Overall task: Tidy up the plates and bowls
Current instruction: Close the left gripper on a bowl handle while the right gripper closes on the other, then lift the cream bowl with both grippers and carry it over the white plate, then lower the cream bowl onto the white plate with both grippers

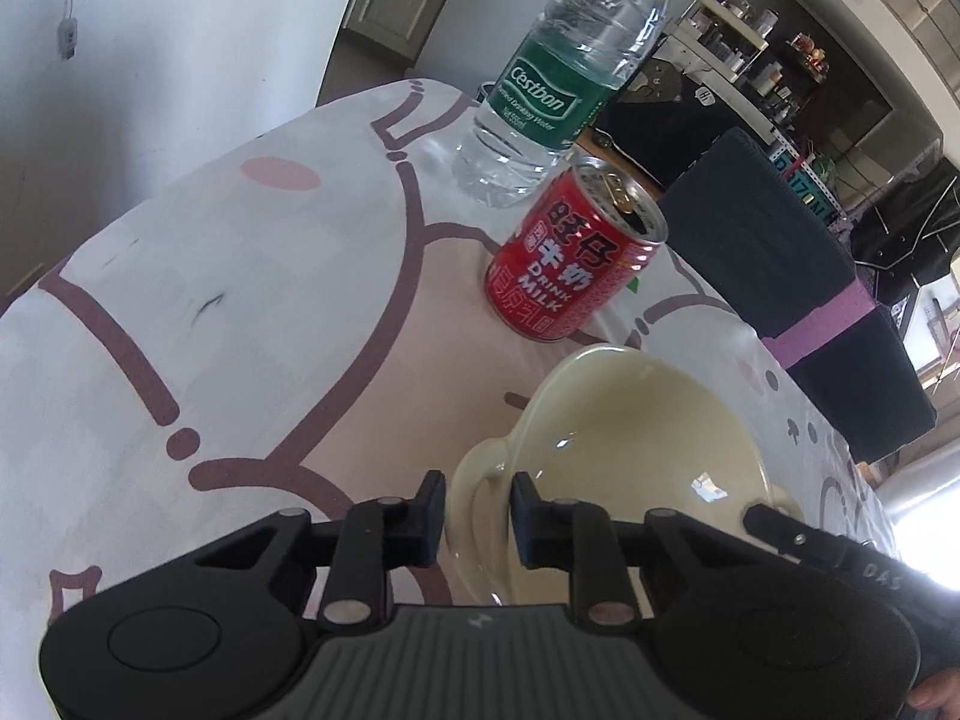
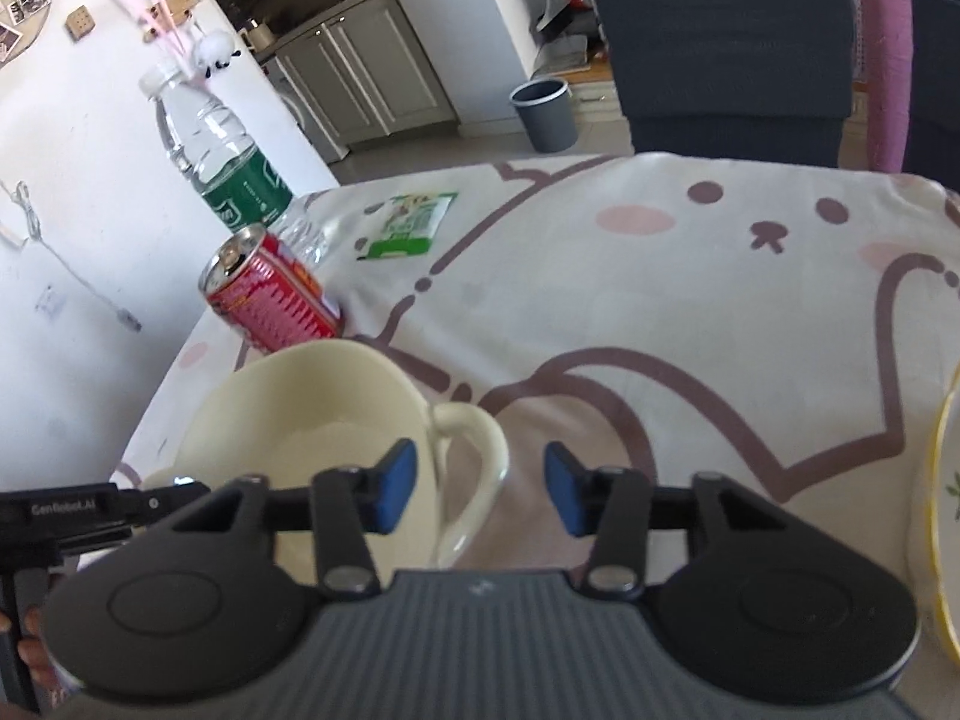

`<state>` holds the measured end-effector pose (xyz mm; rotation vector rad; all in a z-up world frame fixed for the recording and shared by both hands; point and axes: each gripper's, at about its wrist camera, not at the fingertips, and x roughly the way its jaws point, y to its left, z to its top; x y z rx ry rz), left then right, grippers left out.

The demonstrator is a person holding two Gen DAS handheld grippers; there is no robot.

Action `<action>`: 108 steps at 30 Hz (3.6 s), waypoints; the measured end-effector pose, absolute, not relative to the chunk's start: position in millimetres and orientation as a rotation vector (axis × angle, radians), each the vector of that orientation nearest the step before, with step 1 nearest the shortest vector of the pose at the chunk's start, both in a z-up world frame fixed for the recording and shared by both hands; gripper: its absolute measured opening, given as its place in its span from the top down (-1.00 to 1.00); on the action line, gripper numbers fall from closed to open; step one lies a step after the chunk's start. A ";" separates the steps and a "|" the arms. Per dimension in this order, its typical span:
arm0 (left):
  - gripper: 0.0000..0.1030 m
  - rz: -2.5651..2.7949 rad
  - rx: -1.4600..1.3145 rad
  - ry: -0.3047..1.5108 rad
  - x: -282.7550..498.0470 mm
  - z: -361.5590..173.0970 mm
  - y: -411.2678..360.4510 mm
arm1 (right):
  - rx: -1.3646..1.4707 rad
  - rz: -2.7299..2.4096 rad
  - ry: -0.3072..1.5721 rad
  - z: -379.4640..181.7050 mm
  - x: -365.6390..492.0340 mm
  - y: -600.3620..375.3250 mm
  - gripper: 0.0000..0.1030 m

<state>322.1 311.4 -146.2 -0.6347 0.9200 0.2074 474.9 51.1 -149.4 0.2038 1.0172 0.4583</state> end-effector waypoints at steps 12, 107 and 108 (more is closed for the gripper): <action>0.57 0.203 -0.576 0.918 322.5 -142.6 303.8 | 0.147 0.498 0.984 -146.6 470.6 54.4 0.38; 0.49 -0.240 -0.206 0.944 184.4 -131.7 104.4 | -0.013 0.310 0.876 -64.8 211.5 -97.4 0.55; 0.53 -0.248 -0.209 0.939 184.5 -130.8 104.0 | -0.015 0.310 0.877 -64.7 212.0 -97.6 0.55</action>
